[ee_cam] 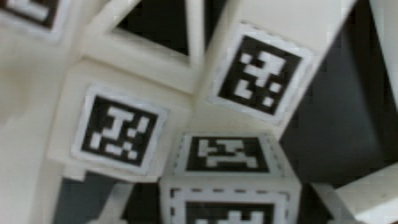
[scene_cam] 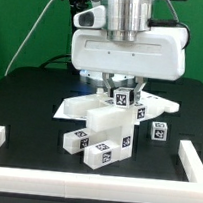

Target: Assemble chair

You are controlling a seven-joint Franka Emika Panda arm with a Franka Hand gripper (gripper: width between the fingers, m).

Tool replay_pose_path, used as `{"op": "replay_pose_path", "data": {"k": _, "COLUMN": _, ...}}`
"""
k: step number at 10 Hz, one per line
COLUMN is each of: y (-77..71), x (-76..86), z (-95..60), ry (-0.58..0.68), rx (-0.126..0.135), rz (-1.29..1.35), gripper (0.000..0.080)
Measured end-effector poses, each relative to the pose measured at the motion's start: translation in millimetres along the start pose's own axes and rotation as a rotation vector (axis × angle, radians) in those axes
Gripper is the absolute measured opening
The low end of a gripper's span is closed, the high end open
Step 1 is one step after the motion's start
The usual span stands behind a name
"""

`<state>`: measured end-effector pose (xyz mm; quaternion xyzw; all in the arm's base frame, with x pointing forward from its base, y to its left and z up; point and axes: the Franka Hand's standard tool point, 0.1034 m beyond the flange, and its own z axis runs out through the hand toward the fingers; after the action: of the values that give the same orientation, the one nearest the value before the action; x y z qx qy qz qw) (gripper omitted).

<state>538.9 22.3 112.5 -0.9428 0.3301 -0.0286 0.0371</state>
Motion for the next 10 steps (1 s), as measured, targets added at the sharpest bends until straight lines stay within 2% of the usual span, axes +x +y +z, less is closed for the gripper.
{"op": "replay_pose_path", "data": {"k": 2, "y": -0.2, "x": -0.1, "z": 0.0, "ry": 0.0, "rx": 0.0, "rz": -0.025, "gripper": 0.0285}}
{"op": "replay_pose_path", "data": {"k": 3, "y": -0.4, "x": 0.0, "z": -0.1, "ry": 0.002, "rx": 0.0, "rz": -0.065, "gripper": 0.0493}}
{"op": "replay_pose_path", "data": {"k": 4, "y": -2.1, "x": 0.6, "z": -0.4, "ry": 0.012, "rx": 0.003, "rz": -0.194, "gripper": 0.0493}}
{"op": "replay_pose_path", "data": {"k": 5, "y": -1.6, "x": 2.4, "z": -1.2, "ry": 0.013, "rx": 0.003, "rz": -0.372, "gripper": 0.062}}
{"op": "replay_pose_path", "data": {"k": 8, "y": -3.3, "x": -3.9, "z": 1.1, "ry": -0.001, "rx": -0.002, "rz": -0.758, "gripper": 0.0648}}
{"op": "replay_pose_path", "data": {"k": 10, "y": -2.3, "x": -3.0, "z": 1.0, "ry": 0.0, "rx": -0.004, "rz": -0.854, "gripper": 0.0649}}
